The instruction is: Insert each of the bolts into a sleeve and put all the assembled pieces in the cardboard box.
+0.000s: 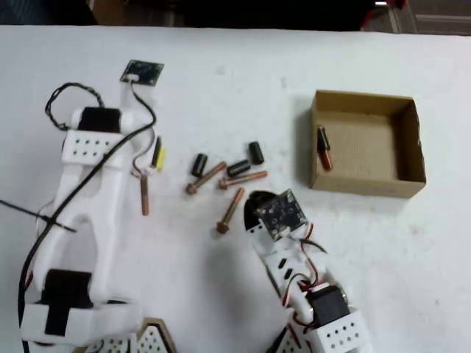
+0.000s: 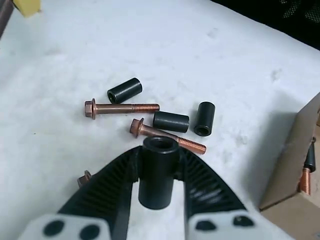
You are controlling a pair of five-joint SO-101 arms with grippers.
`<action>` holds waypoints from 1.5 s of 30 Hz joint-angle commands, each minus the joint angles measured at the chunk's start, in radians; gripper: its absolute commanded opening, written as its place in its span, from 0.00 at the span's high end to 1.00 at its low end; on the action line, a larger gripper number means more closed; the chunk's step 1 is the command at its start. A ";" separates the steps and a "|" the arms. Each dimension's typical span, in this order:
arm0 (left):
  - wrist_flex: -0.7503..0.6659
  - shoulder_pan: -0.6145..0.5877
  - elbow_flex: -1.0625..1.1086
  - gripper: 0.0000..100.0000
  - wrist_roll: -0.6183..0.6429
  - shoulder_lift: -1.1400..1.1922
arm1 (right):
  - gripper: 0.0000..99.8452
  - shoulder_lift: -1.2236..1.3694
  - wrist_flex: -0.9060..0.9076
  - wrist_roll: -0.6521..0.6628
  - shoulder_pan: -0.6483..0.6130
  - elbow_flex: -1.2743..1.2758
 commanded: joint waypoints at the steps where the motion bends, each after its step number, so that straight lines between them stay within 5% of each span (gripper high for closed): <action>1: 0.011 0.008 -0.003 0.97 0.006 -0.090 | 0.98 -0.008 -0.027 -0.012 -0.007 0.008; 18: -0.293 0.010 0.299 0.97 0.005 -0.389 | 0.98 -0.008 -0.027 -0.014 -0.008 0.008; 45: -0.310 0.010 0.361 0.97 0.012 -0.598 | 0.98 -0.008 -0.027 -0.014 -0.008 0.008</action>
